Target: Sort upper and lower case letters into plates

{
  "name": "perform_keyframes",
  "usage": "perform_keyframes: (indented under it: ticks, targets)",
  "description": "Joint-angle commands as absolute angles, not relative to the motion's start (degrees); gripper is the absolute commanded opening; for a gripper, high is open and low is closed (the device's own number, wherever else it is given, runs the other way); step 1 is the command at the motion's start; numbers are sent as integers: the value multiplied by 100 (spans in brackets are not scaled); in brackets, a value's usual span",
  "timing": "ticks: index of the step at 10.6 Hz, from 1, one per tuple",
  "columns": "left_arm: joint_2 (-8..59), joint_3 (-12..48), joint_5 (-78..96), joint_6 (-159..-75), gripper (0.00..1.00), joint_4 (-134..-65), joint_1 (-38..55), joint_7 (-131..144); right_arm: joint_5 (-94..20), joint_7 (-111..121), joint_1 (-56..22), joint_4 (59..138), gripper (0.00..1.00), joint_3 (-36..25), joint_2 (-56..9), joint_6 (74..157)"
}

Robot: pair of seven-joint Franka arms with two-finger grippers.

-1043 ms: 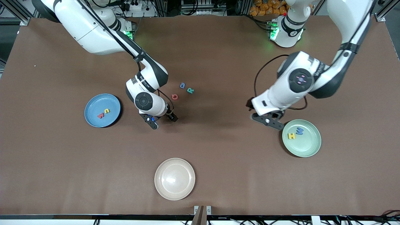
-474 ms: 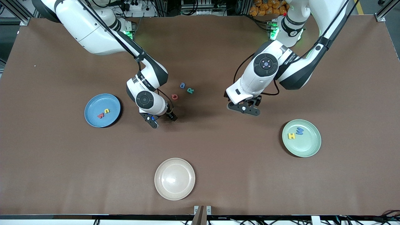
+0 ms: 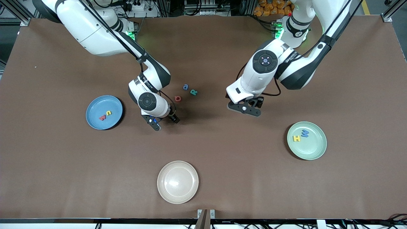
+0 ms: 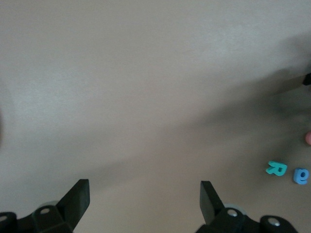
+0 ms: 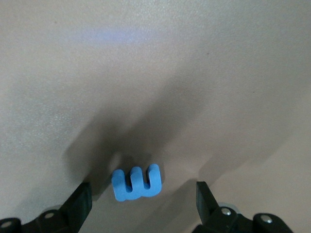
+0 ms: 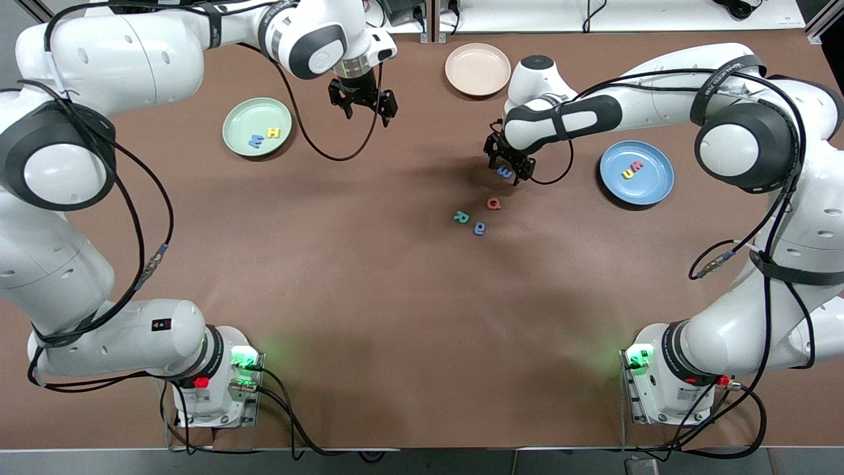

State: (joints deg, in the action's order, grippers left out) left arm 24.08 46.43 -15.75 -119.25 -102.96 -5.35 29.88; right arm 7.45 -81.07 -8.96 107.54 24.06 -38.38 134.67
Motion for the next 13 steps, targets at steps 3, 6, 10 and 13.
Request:
perform_keyframes:
  ticks: [3,6,10,13]
  targets:
    - [2391,4632,-1775,-11918,100,-10248,-2,4314,949,-8262,-870,10872,75,2426,-3788,13588]
    - [2513,4632,-1872,-12338,100,-10309,245,4718,1080,-8253,-861,10872,74,2426,-3797,13597]
    - [3188,4597,-3204,-12998,100,-10310,658,5062,1239,-8253,-861,10995,72,2426,-3779,13719]
    - [3638,4597,-3665,-13341,100,-10275,886,5045,1318,-8253,-853,11039,54,2426,-3771,13764]
